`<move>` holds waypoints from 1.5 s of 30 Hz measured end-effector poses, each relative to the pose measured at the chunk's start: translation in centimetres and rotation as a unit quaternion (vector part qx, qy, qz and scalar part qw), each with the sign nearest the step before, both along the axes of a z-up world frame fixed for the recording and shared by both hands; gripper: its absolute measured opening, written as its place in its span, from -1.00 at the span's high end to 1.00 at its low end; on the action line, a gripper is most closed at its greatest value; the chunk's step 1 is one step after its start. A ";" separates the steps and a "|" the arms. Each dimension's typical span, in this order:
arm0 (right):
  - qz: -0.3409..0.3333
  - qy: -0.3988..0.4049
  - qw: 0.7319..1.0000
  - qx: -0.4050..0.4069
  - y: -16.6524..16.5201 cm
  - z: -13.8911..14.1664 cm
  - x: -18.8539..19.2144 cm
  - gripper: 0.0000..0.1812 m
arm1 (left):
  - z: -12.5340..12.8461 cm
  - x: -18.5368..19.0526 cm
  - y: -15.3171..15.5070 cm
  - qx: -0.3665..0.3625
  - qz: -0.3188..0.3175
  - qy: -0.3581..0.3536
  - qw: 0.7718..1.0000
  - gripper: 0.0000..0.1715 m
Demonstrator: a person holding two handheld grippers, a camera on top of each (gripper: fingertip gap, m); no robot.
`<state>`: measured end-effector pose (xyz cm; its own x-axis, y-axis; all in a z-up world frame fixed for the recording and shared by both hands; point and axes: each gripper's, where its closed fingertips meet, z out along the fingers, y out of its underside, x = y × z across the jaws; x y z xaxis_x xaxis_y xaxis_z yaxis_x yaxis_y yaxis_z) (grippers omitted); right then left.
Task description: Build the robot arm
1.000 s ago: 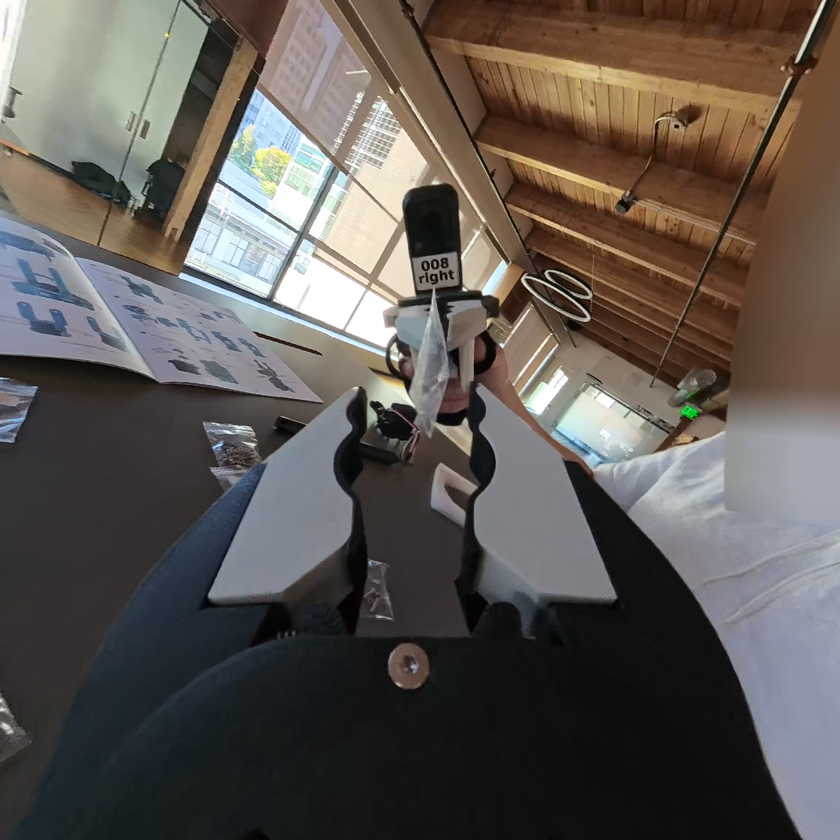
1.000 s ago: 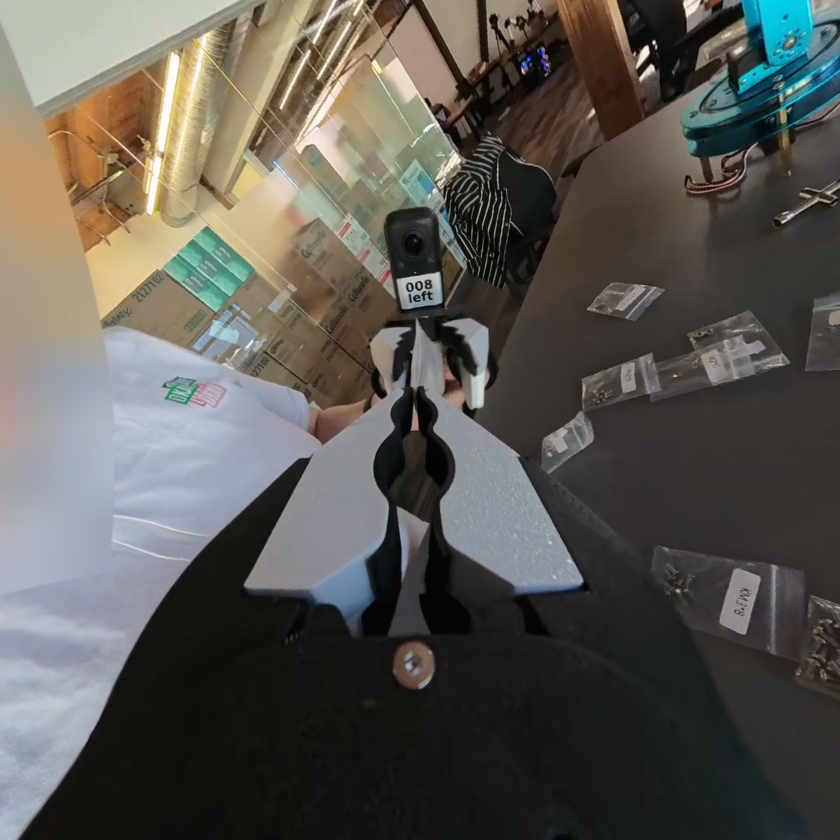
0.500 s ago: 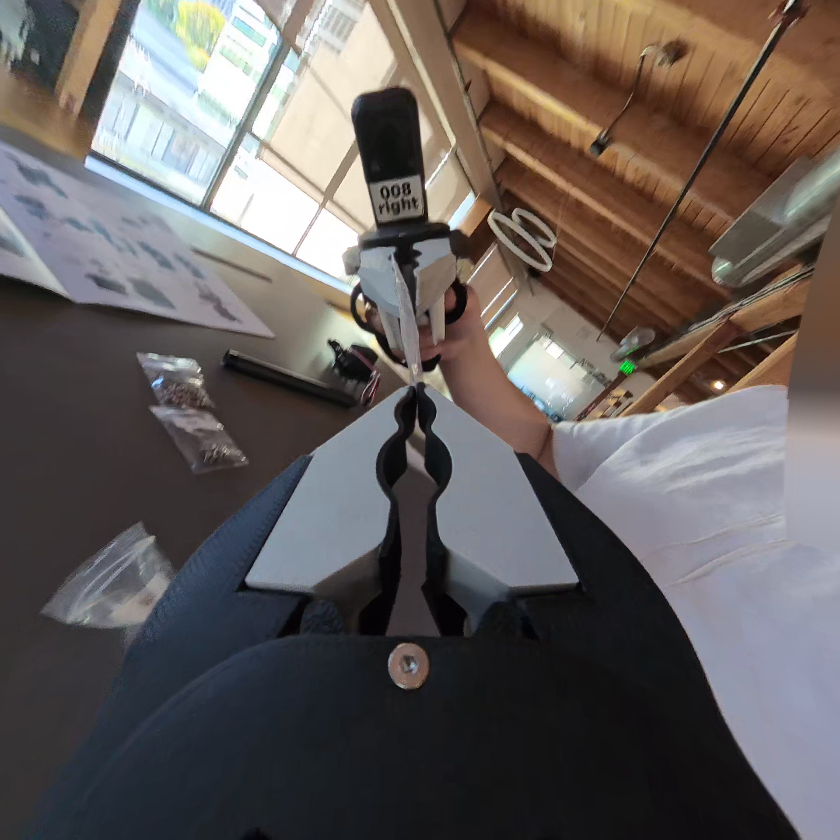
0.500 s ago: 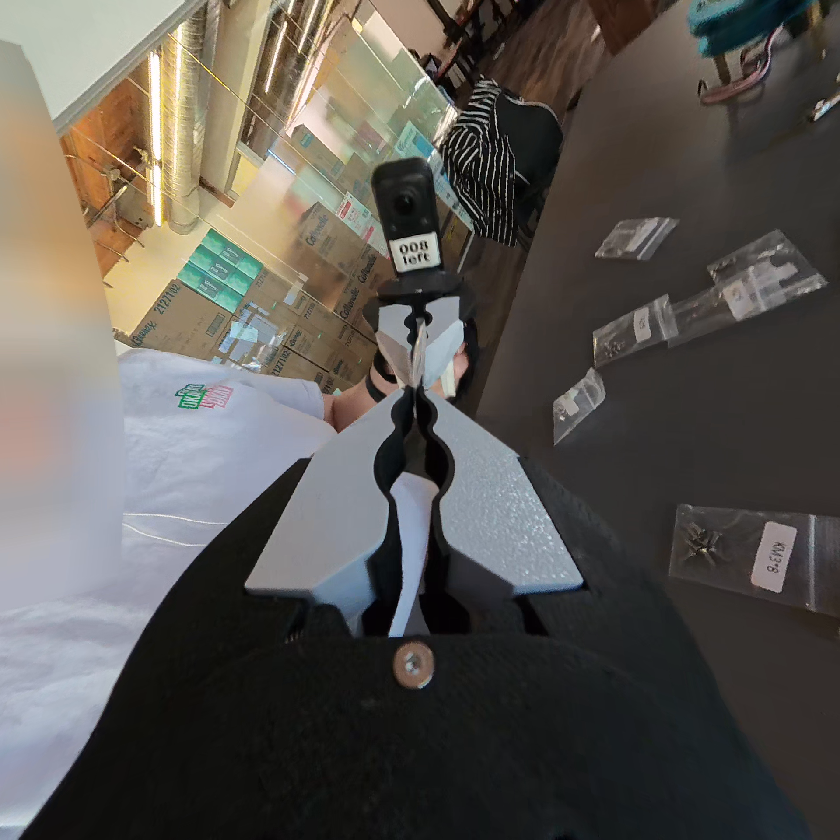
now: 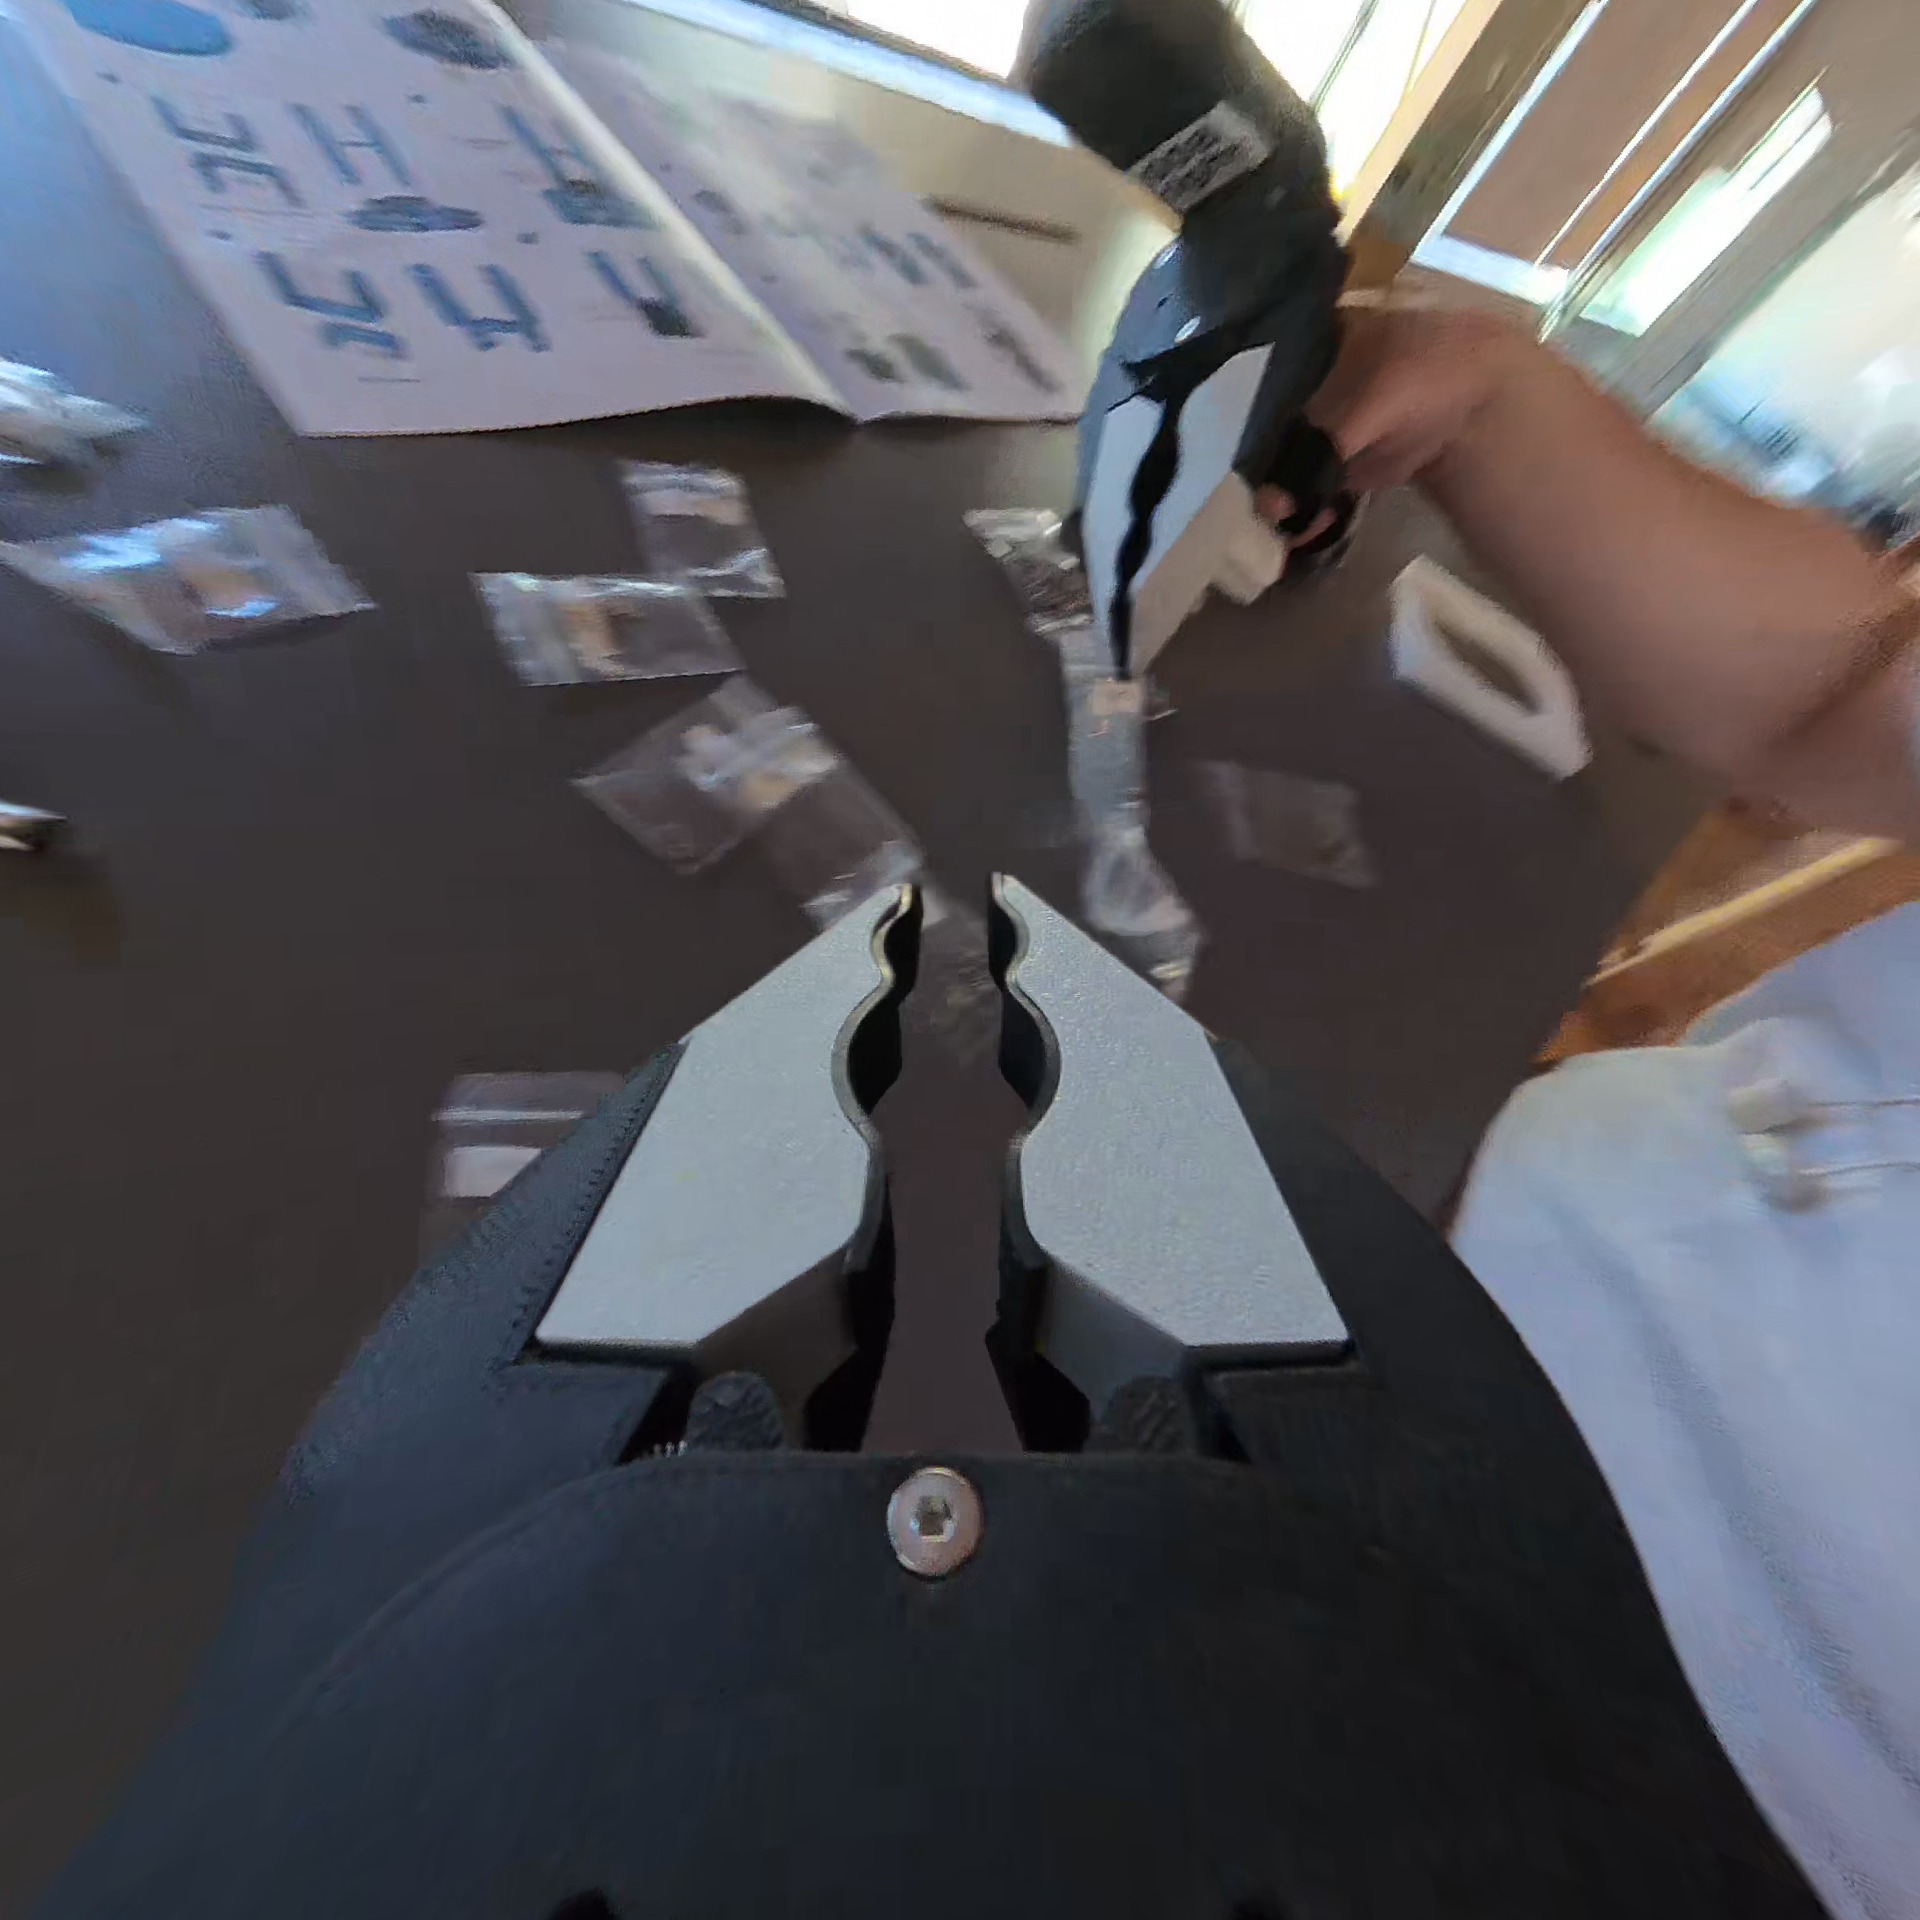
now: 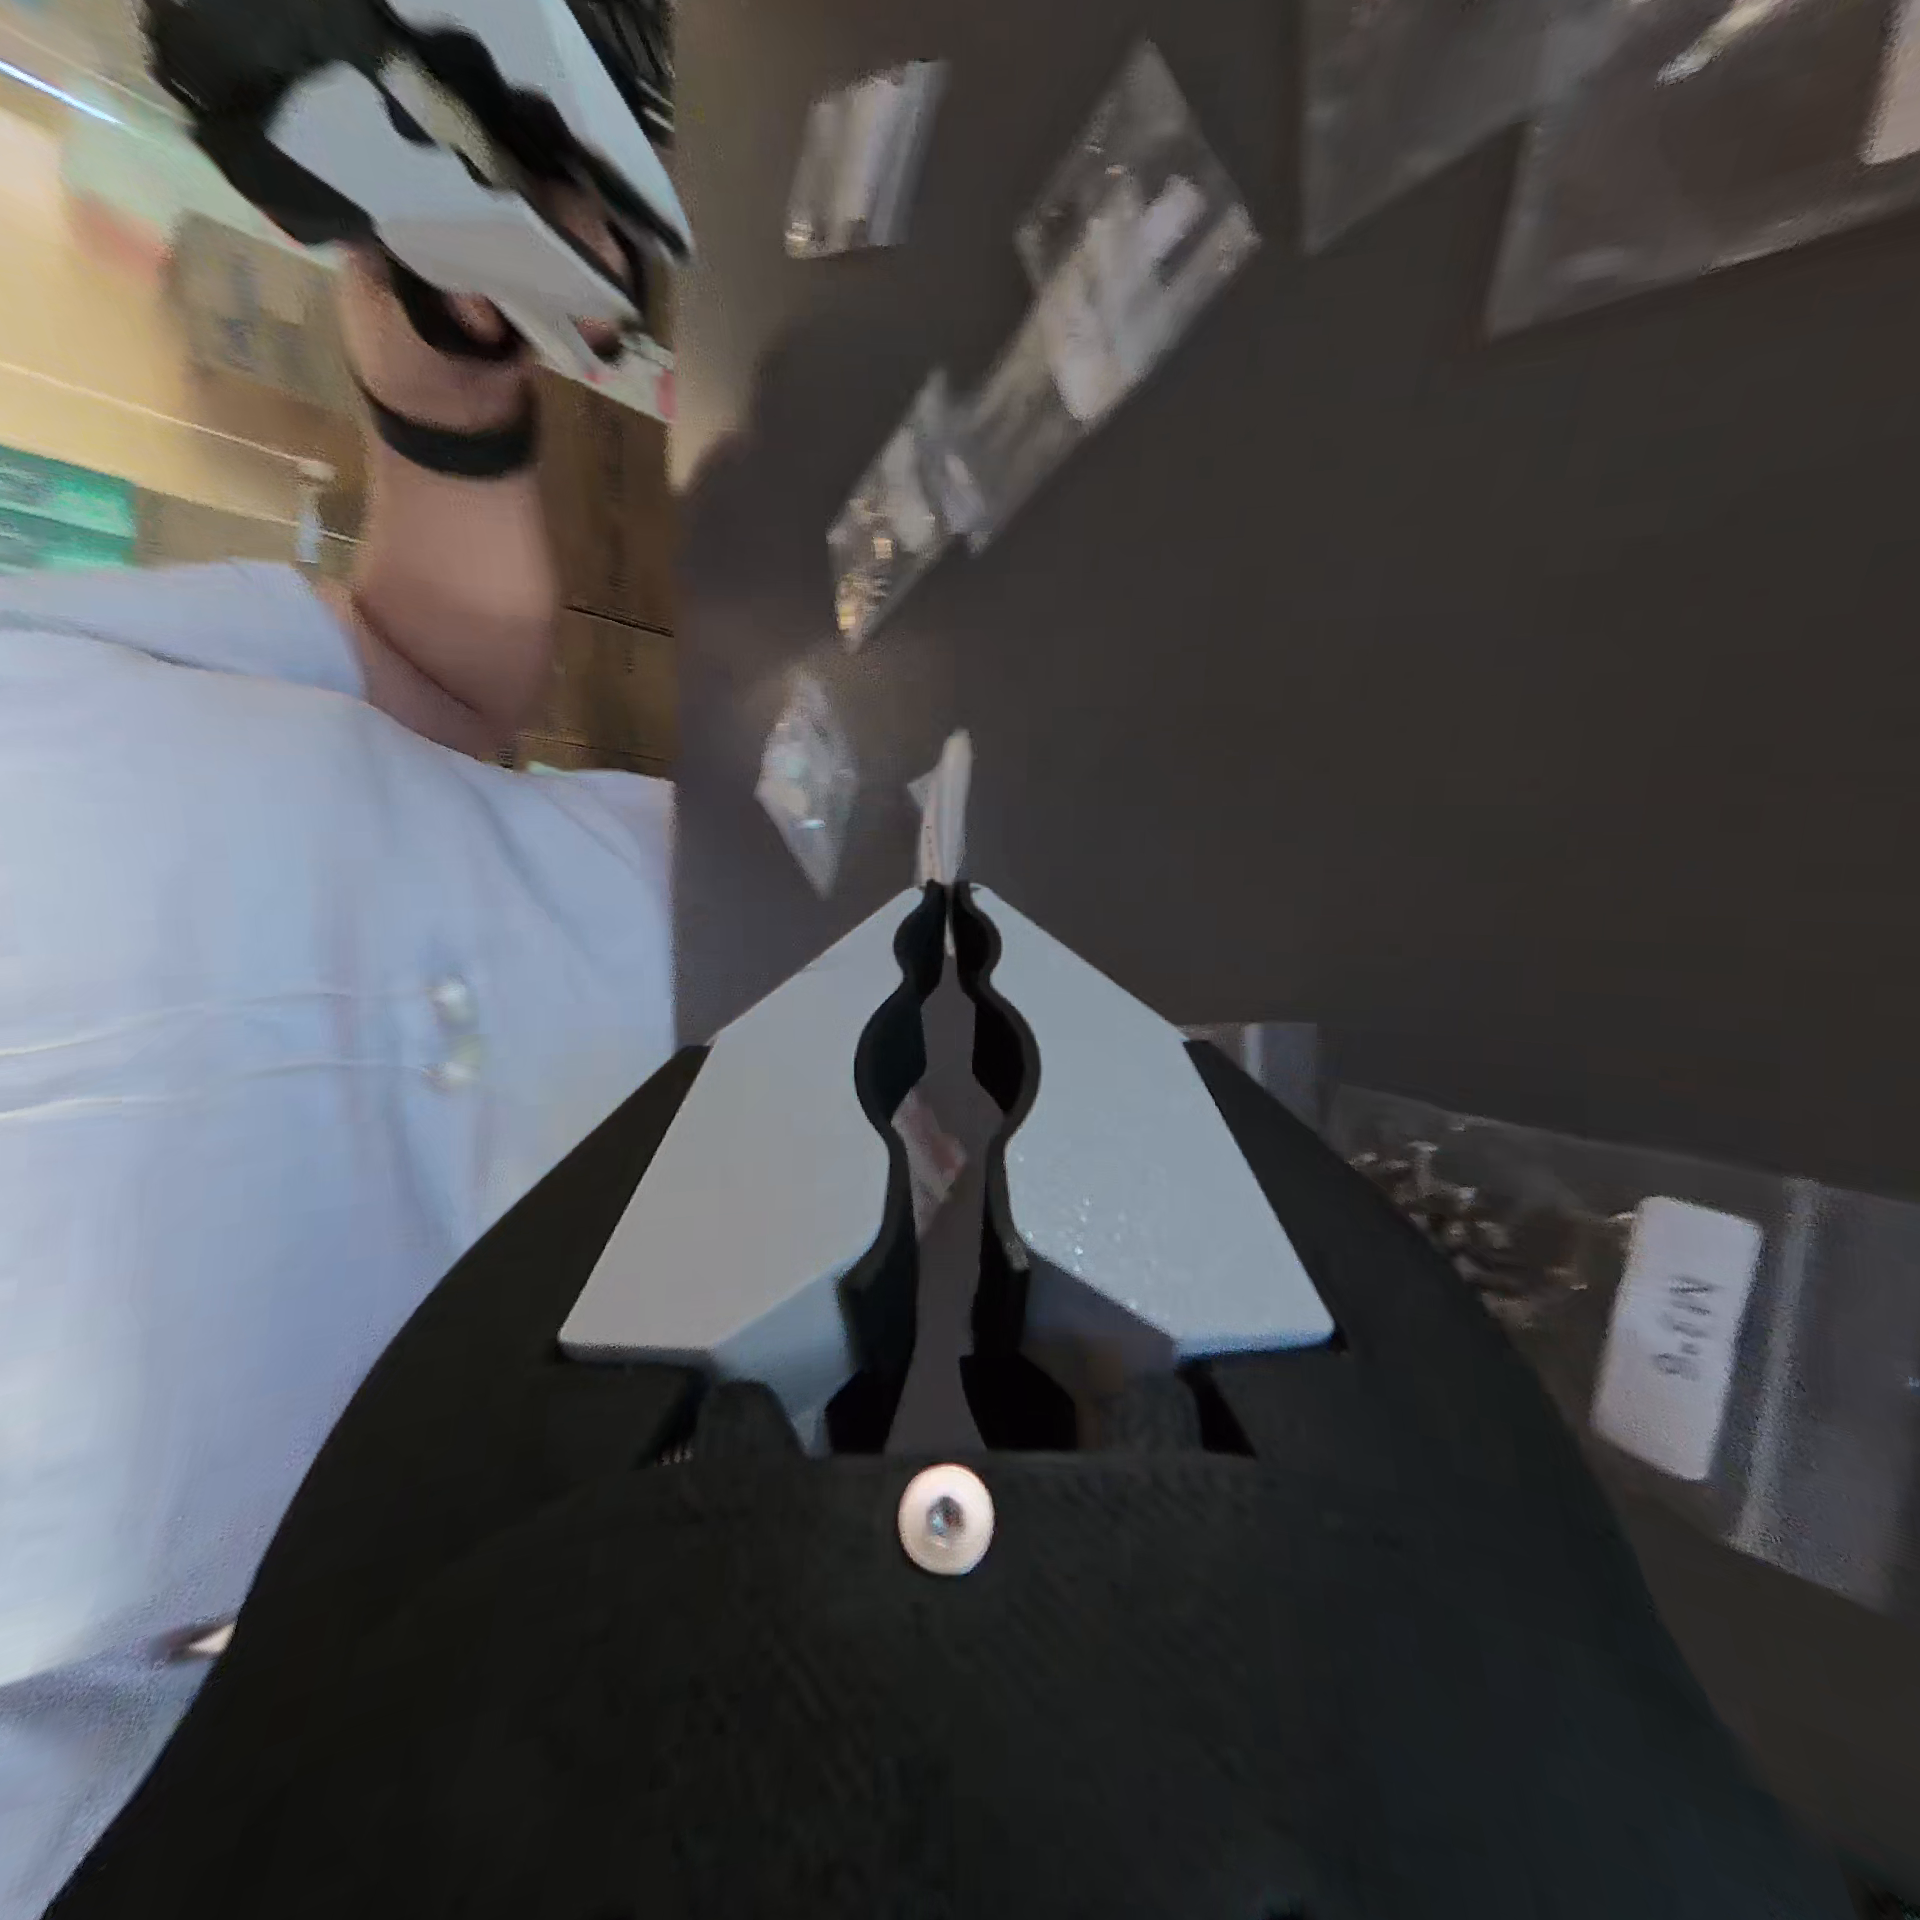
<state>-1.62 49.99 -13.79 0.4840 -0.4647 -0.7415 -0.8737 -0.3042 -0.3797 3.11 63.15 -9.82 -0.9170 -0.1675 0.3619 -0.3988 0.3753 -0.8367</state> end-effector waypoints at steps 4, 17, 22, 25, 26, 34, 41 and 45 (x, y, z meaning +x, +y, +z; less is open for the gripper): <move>-0.038 0.000 0.998 -0.043 0.0 -1.3 2.3 0.73 | -0.9 3.4 0.2 0.040 -0.054 -0.046 0.997 0.83; -0.271 -0.014 0.959 -0.087 4.6 -2.0 10.8 0.80 | -4.7 5.1 -3.3 0.092 -0.208 -0.146 0.963 0.73; -0.247 -0.022 0.963 -0.101 6.1 -2.3 11.3 1.00 | -6.1 4.2 -3.2 0.112 -0.226 -0.141 0.957 0.78; -0.237 -0.065 0.964 -0.100 6.4 -1.2 12.2 1.00 | -6.1 4.4 -3.2 0.113 -0.219 -0.146 0.958 0.78; -0.233 -0.084 0.963 -0.102 6.4 -0.8 12.5 1.00 | -6.0 4.5 -3.2 0.112 -0.215 -0.148 0.959 0.76; -0.191 -0.190 0.957 -0.111 6.6 3.0 13.3 1.00 | -3.4 6.3 -3.6 0.055 -0.157 -0.148 0.975 0.64; -0.174 -0.261 0.944 -0.106 6.3 7.8 9.6 1.00 | 3.3 6.2 -4.5 -0.051 -0.158 -0.143 0.976 0.61; -0.188 -0.309 0.927 -0.098 4.9 9.9 4.5 1.00 | 5.2 -0.4 -7.4 -0.068 -0.258 -0.125 0.956 0.60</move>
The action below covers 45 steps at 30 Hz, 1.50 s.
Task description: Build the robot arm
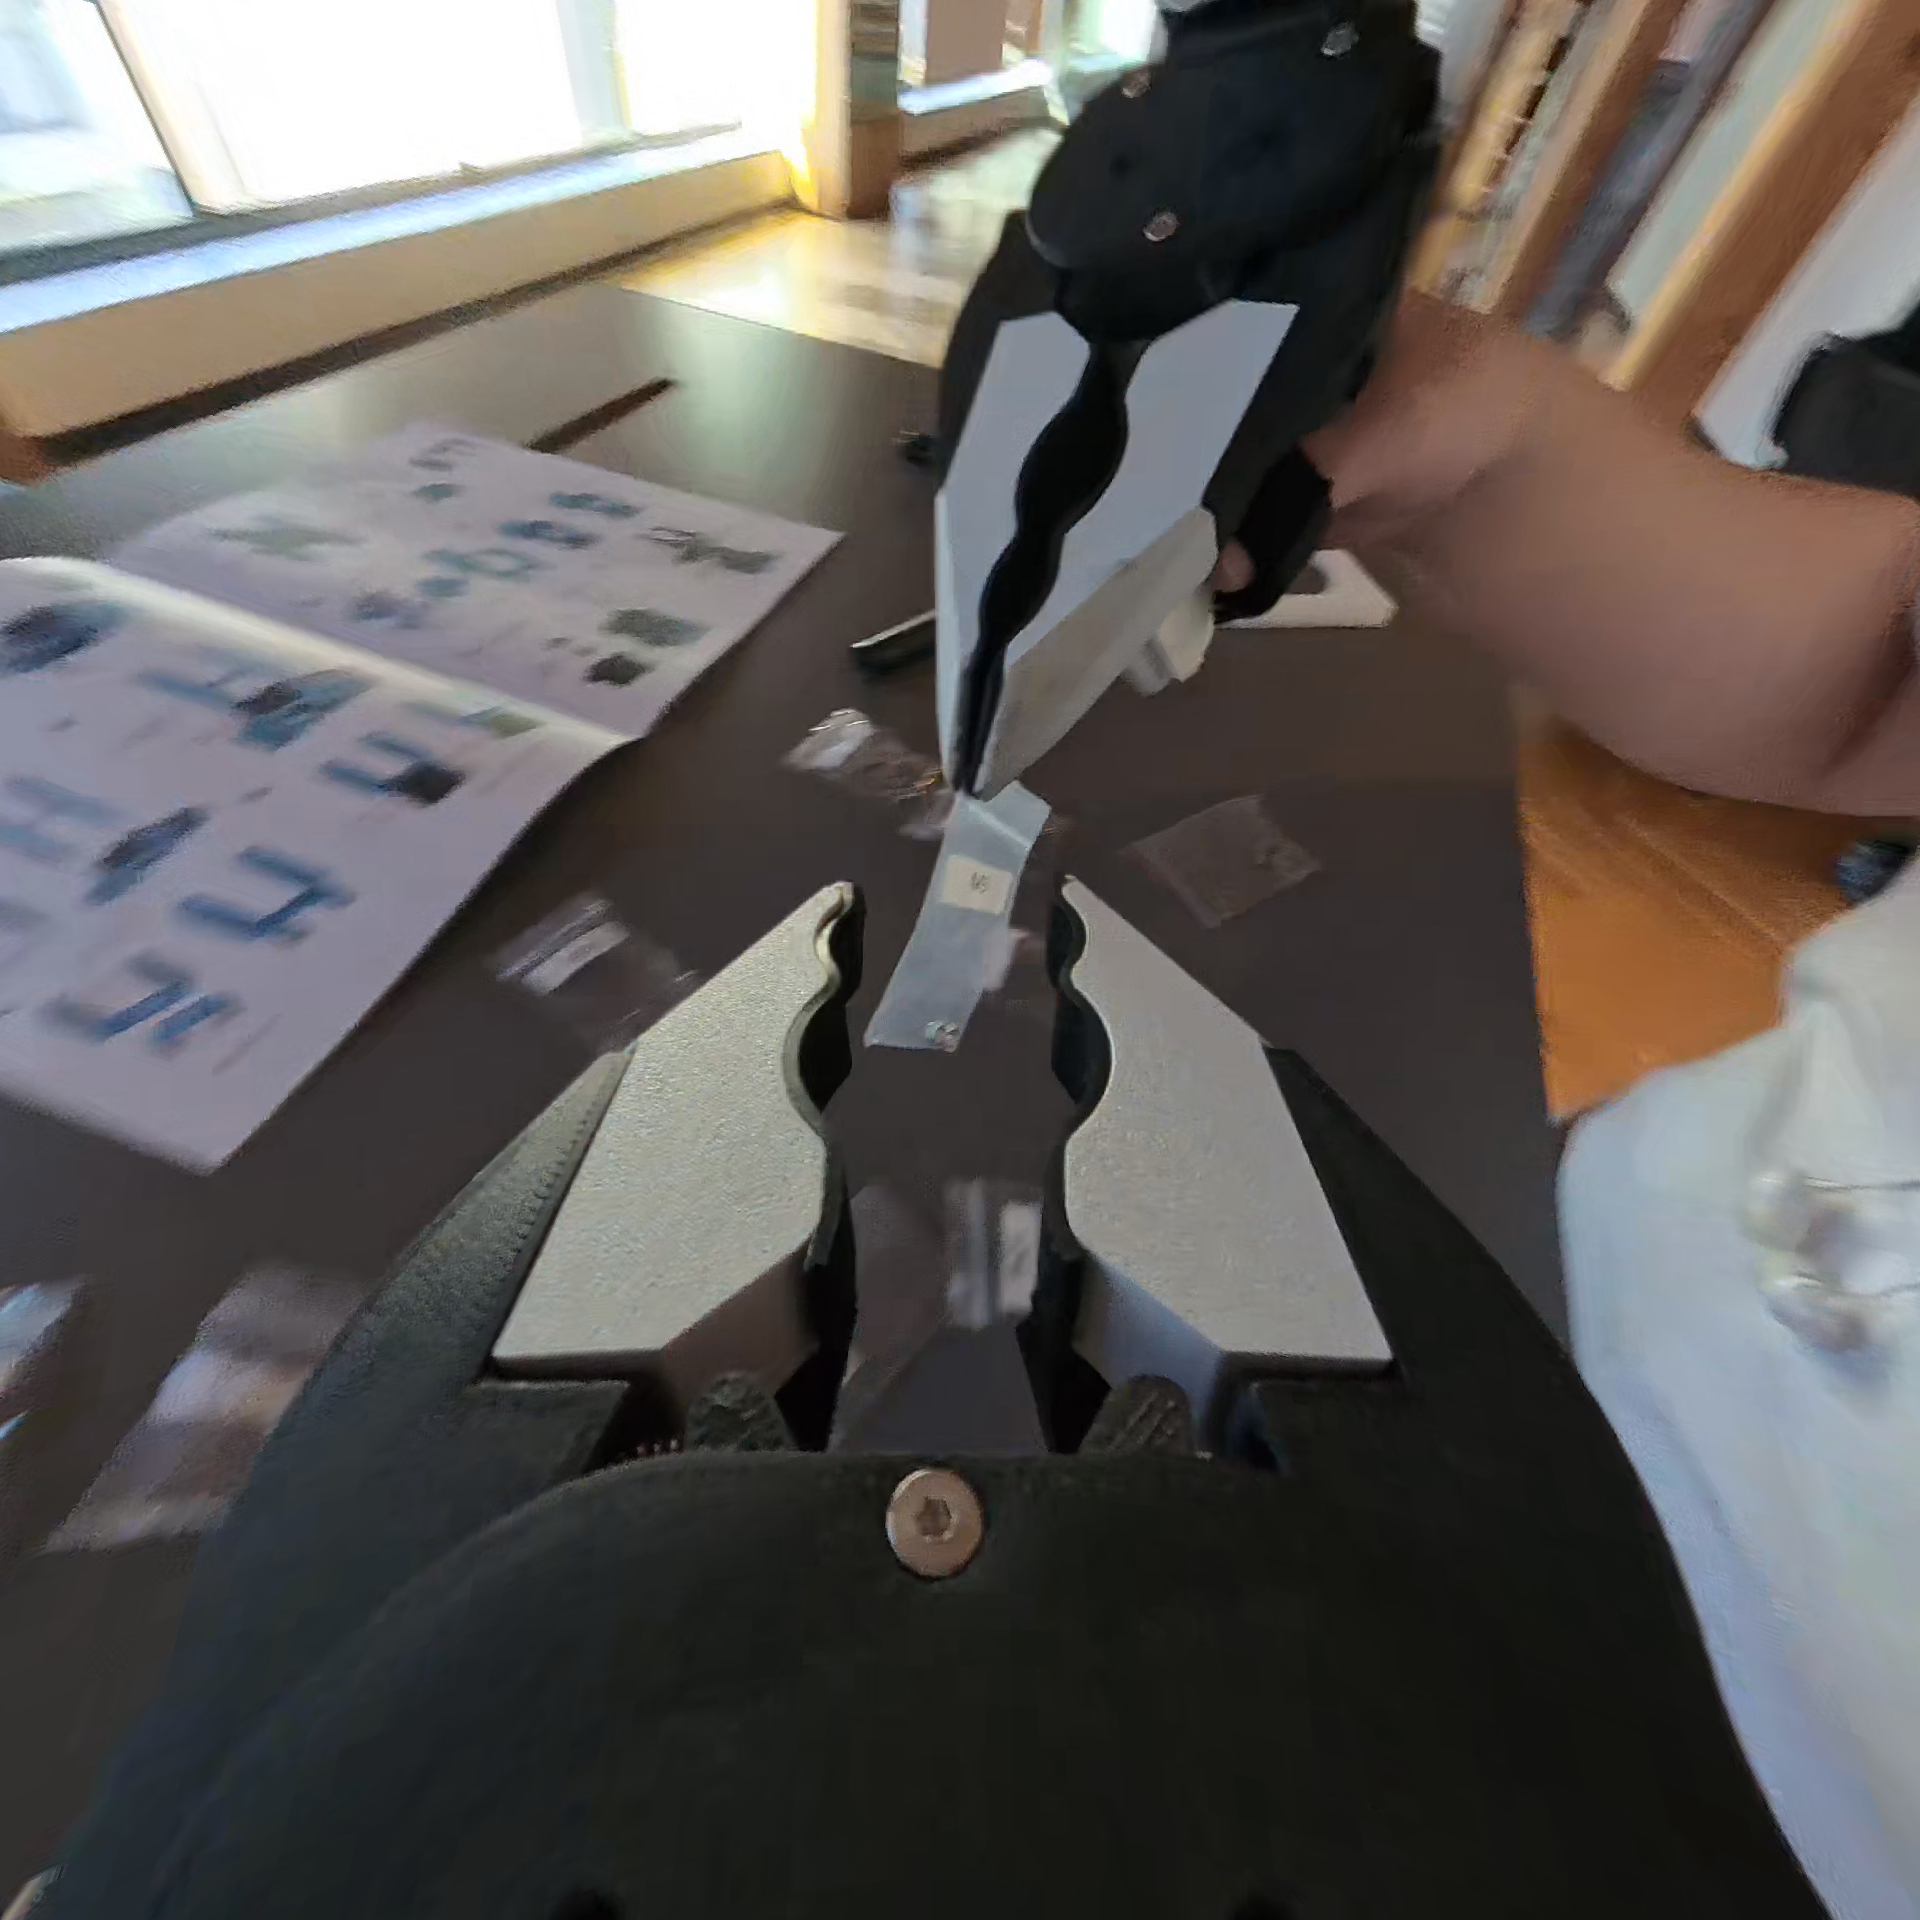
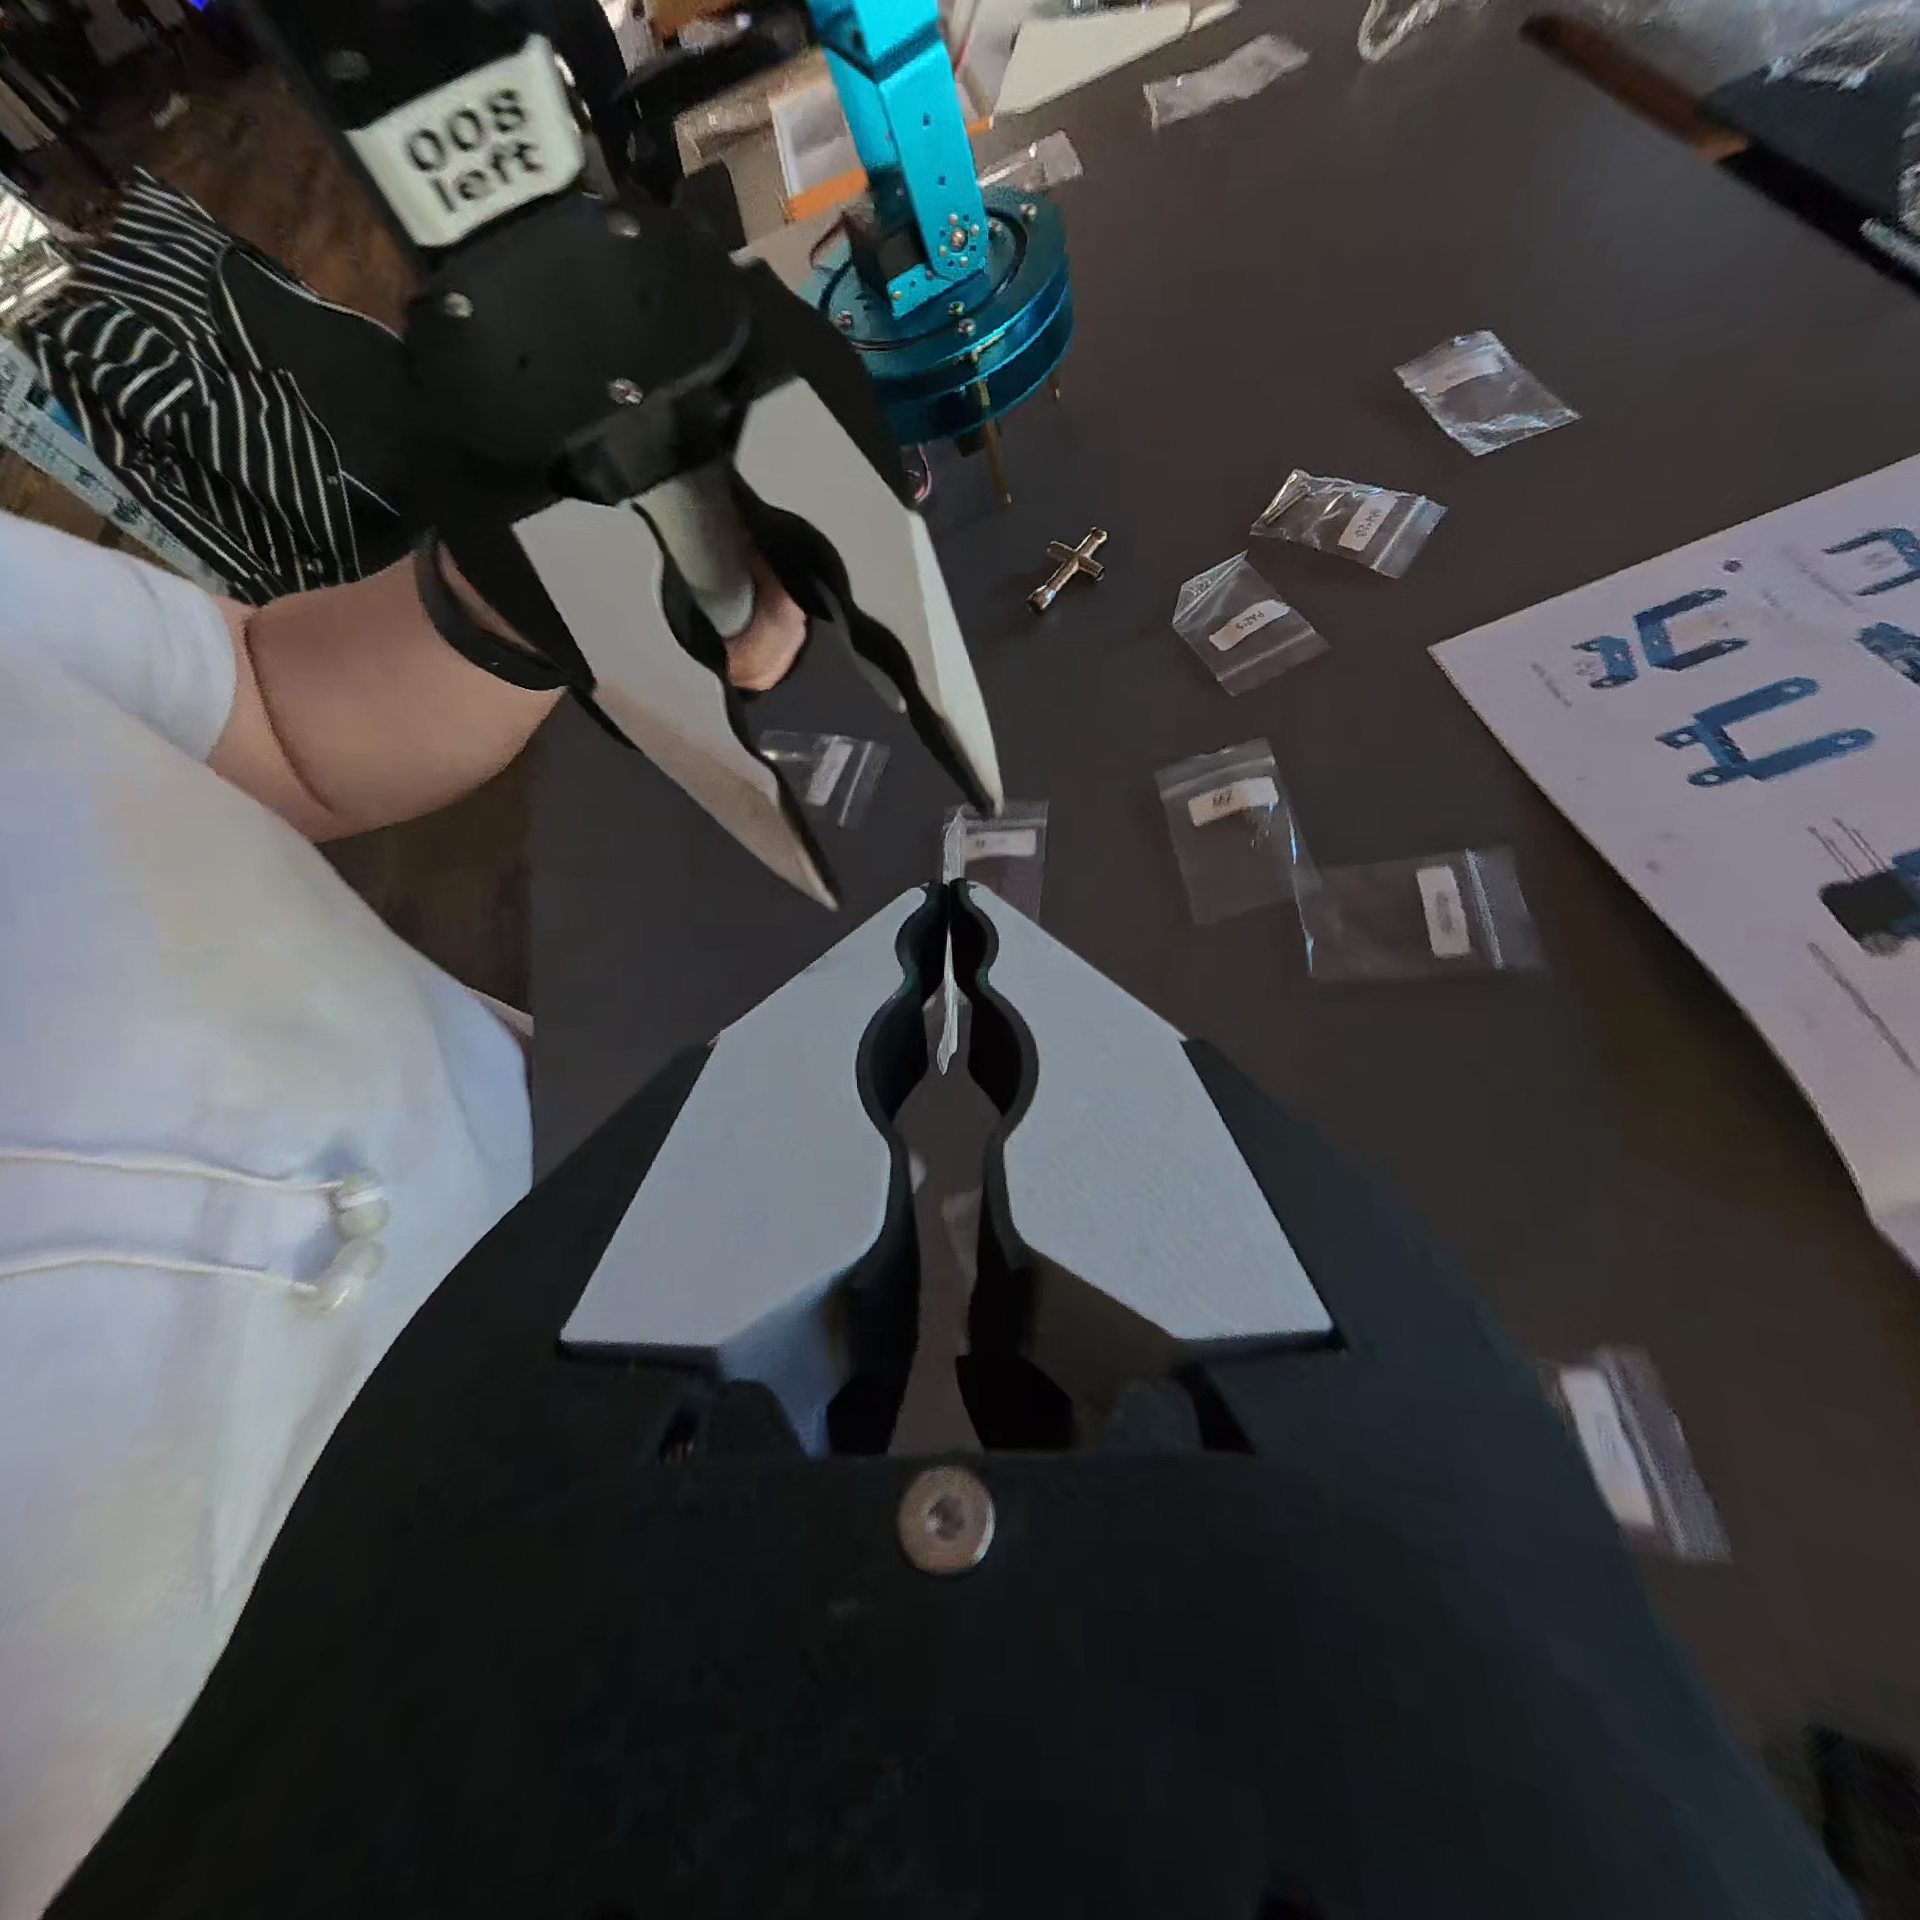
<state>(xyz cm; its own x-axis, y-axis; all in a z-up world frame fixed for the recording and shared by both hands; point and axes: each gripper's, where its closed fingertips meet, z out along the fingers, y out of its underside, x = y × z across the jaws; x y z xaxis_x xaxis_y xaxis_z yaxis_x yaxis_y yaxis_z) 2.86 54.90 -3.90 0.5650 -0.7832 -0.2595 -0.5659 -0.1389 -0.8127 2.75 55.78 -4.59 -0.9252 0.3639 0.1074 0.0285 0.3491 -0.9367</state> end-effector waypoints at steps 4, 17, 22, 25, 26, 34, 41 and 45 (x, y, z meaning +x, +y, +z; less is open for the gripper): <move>-0.019 -0.036 0.998 0.037 -3.2 1.3 -6.4 1.00 | -0.8 -7.5 -4.1 0.035 -0.085 0.003 0.996 0.79; 0.032 -0.031 0.994 0.102 -19.8 0.9 -23.9 0.74 | -1.4 -22.8 -18.9 0.042 -0.089 0.148 0.984 1.00; 0.071 -0.020 0.988 0.137 -23.0 0.3 -23.4 0.77 | -1.4 -23.5 -21.5 0.034 -0.058 0.180 0.981 1.00; 0.087 -0.005 0.985 0.146 -23.9 -0.6 -22.3 0.76 | -1.4 -23.2 -22.3 0.037 -0.039 0.183 0.982 1.00; 0.087 -0.002 0.985 0.148 -24.2 -0.8 -21.9 0.73 | -1.4 -23.1 -22.5 0.038 -0.033 0.183 0.982 1.00; 0.142 0.048 0.969 0.197 -23.9 -2.3 -21.6 0.73 | -1.6 -22.7 -23.4 0.035 -0.012 0.186 0.982 1.00; 0.173 0.054 0.951 0.250 -23.7 -2.4 -22.4 1.00 | -2.1 -23.1 -23.8 0.052 -0.021 0.173 0.983 1.00; 0.174 0.055 0.949 0.258 -23.9 -2.3 -22.4 1.00 | -2.0 -23.3 -24.0 0.052 -0.022 0.177 0.983 1.00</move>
